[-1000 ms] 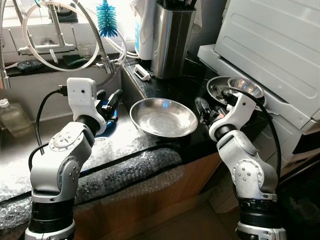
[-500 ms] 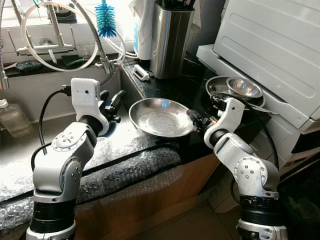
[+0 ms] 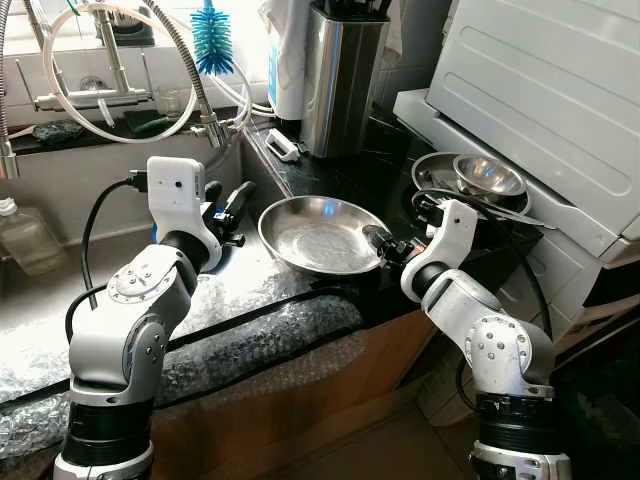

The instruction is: Kitchen organization

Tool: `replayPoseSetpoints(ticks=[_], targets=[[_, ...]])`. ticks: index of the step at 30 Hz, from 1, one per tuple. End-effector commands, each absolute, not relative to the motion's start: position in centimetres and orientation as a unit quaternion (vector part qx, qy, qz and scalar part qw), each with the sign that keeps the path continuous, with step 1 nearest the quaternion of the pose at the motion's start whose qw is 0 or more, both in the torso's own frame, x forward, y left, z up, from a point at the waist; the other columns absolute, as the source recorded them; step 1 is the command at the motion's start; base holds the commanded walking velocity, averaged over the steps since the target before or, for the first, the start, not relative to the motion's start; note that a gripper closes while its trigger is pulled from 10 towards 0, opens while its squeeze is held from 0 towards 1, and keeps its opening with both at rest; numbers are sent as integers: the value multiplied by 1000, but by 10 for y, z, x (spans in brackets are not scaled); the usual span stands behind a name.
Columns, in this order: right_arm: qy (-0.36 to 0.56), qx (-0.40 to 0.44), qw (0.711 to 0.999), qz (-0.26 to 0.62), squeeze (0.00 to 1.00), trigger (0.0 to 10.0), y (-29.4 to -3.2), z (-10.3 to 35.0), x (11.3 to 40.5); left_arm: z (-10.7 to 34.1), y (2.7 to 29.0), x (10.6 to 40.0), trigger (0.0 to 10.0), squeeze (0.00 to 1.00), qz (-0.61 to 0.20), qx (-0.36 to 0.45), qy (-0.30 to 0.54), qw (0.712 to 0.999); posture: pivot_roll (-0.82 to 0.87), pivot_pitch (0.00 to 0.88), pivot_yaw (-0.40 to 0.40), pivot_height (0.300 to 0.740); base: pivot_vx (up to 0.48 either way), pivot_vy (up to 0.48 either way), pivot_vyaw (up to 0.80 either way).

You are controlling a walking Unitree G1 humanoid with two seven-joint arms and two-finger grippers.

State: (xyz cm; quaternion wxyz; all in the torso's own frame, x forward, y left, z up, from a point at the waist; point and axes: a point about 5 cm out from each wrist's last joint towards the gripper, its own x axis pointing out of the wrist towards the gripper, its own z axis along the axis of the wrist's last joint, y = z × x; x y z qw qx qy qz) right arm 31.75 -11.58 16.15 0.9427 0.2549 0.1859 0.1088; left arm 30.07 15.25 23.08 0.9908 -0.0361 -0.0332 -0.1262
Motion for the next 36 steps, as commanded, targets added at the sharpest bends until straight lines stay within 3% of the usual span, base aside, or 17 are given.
replayPoseSetpoints(ticks=[1, 28, 36], targets=[[188, 259, 941, 114, 0, 0, -115, 161, 317, 235, 148, 299, 10000, 0, -133, -25, -45, 990, 4, 0, -116, 740, 0, 0, 0], [184, 270, 938, 117, 0, 0, -112, 159, 317, 236, 145, 299, 10000, 0, -134, 12, -51, 990, 7, 0, -117, 740, 0, 0, 0], [66, 320, 939, 105, 0, 0, -119, 181, 325, 241, 148, 301, 10000, 0, -115, 9, -73, 991, 7, 0, -115, 740, 0, 0, 0]])
